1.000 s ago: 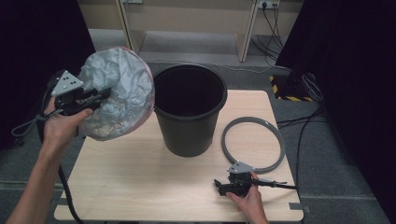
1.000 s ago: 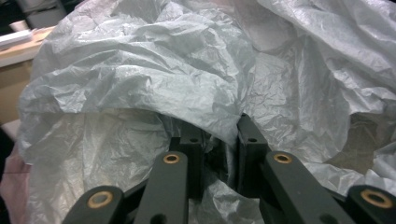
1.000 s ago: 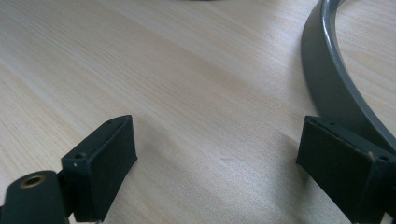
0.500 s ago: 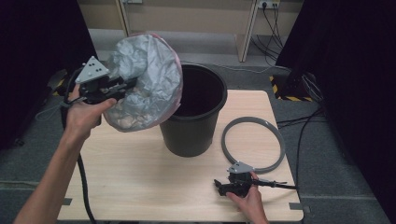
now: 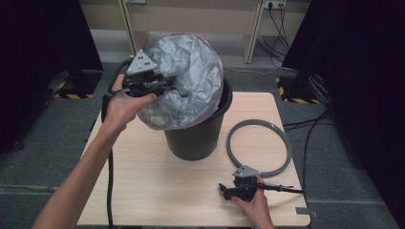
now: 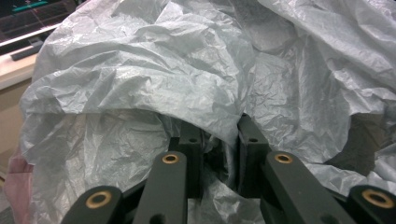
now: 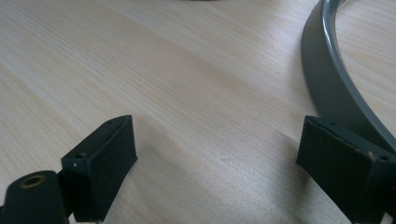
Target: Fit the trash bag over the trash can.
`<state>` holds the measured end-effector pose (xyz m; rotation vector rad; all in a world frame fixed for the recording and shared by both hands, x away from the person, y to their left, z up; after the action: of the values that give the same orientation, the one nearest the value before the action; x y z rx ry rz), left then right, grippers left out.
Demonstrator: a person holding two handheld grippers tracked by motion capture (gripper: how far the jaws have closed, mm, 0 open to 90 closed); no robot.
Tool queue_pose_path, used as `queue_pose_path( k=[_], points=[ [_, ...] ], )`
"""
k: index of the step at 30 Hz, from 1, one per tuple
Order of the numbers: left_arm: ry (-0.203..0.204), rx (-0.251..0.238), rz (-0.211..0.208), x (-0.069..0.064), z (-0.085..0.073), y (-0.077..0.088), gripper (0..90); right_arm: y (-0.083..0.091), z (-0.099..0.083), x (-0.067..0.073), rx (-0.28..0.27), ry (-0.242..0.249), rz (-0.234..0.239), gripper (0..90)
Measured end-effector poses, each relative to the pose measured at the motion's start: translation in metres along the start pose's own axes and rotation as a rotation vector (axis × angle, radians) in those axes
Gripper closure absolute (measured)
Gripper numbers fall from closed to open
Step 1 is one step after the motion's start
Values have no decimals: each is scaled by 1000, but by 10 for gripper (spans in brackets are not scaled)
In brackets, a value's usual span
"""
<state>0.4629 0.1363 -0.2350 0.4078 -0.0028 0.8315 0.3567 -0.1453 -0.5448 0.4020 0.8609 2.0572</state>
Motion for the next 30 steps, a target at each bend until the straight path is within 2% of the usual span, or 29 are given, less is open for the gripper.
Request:
queue_pose_path(
  k=[2, 3, 6, 8, 13, 14, 18, 19, 20, 21, 22, 23, 24, 25, 27, 28, 30],
  points=[
    [-3, 7, 1, -2, 1, -4, 761, 0, 0, 0, 0, 0, 0, 118],
    [0, 23, -5, -5, 2, -16, 758, 0, 0, 0, 0, 0, 0, 118],
    [-3, 39, -8, -7, 3, -26, 753, 0, 0, 0, 0, 0, 0, 118],
    [10, 52, -13, -8, 3, -37, 744, 0, 0, 0, 0, 0, 0, 118],
    [13, 58, -18, -10, 3, -46, 713, 0, 0, 0, 0, 0, 0, 118],
    [17, 57, -34, -13, 3, -48, 693, 0, 0, 0, 0, 0, 0, 118],
    [30, 58, -60, -17, 3, -51, 642, 0, 0, 0, 0, 0, 0, 118],
    [53, 55, -63, -18, 4, -52, 531, 0, 0, 0, 0, 0, 0, 118],
    [53, 55, -63, -18, 4, -52, 486, 0, 0, 0, 0, 0, 0, 118],
    [64, 48, -61, -17, 4, -52, 486, 0, 0, 0, 0, 0, 0, 118],
    [73, 40, -60, -17, 5, -52, 420, 0, 0, 0, 0, 0, 0, 118],
    [79, 27, -56, -16, 6, -51, 420, 0, 0, 0, 0, 0, 0, 118],
    [91, 12, -61, -15, 6, -49, 346, 0, 0, 0, 0, 0, 0, 118],
    [113, -7, -63, -14, 7, -44, 317, 0, 0, 0, 0, 0, 1, 118],
    [115, -15, -56, -14, 8, -41, 292, 0, 0, 0, 0, 2, 3, 118],
    [103, -39, -40, -13, 8, -33, 273, 0, 0, 0, 1, 5, 4, 118],
    [109, -49, -39, -12, 8, -28, 267, 0, 0, 0, 1, 5, 4, 119]
  ],
)
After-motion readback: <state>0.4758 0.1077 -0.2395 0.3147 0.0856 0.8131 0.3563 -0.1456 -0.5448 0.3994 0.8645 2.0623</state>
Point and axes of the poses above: each handheld gripper's, and its own axes: y roughly backward along the jaws, z roughly out of its top, x roughly to its left, the point moved 4 cm from there along -y, roughly forward along the jaws, and after that the axes turned 2 degrees about -z, right-handed, at the moved point
